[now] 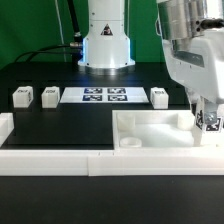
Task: Assemble square table
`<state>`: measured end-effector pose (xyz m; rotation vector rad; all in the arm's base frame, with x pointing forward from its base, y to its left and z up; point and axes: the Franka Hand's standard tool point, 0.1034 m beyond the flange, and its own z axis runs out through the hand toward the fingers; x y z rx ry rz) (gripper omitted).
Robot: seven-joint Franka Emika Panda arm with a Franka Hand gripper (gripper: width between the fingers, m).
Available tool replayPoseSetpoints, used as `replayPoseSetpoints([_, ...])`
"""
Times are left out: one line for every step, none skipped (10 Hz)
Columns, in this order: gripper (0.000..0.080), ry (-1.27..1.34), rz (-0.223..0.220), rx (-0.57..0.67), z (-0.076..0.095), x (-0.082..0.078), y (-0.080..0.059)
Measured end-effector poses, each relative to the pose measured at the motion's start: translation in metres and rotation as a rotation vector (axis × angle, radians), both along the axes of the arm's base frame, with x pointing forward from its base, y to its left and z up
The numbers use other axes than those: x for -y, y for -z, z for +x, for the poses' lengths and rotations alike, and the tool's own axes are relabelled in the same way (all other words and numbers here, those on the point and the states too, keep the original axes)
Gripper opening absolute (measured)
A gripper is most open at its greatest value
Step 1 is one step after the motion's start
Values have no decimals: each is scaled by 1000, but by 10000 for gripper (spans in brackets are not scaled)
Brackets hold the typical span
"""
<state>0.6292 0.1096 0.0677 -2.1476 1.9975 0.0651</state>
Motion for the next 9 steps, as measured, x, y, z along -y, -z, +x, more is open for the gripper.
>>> replayPoseSetpoints([419,-32,-4,5,0,0,1])
replayPoseSetpoints([554,-124,-27,15,-1,-2,0])
replayPoseSetpoints([554,-364,-88,45,0,-9,-1])
replayPoseSetpoints([619,-502,-98,59,1,-11,-2])
replayPoseSetpoints([643,-557,-104,71,1,-9,-1])
replayPoseSetpoints([643,-631,-112,82,1,-10,-1])
replayPoseSetpoints([649,-696,-118,92,1,-9,-1])
replayPoseSetpoints([649,-807,-129,109,1,-9,-1])
replayPoseSetpoints([649,-1015,-164,136,2,-8,-1])
